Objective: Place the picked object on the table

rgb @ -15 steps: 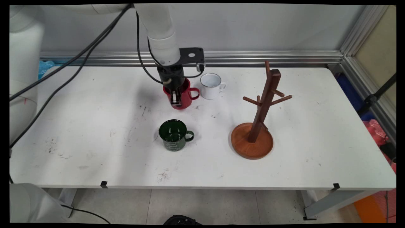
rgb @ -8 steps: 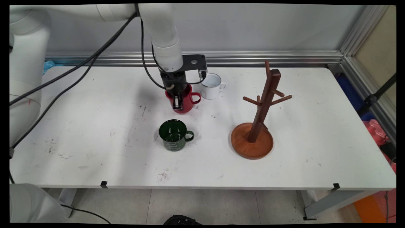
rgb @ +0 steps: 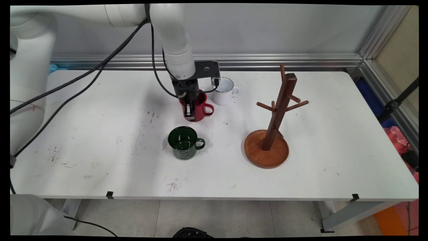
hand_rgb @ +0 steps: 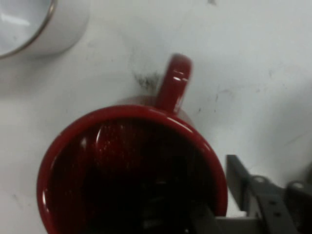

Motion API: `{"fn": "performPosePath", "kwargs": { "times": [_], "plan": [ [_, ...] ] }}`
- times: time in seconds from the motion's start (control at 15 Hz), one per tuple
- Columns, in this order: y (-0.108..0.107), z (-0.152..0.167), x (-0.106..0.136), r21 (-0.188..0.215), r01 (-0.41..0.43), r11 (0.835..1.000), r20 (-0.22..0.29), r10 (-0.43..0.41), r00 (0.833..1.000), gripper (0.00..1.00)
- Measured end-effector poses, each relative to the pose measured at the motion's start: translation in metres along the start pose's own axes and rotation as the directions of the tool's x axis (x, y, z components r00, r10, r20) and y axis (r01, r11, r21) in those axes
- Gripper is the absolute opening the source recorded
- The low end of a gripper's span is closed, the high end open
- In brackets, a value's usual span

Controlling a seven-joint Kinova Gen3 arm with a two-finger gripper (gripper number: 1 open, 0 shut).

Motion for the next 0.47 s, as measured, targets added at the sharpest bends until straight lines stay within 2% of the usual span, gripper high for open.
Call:
{"fn": "performPosePath", "kwargs": {
  "times": [0.47],
  "plan": [
    [0.0, 0.0003, 0.0015, 0.009, -0.016, 1.0, -0.013, 0.016, 1.0, 1.0]
  ]
}}
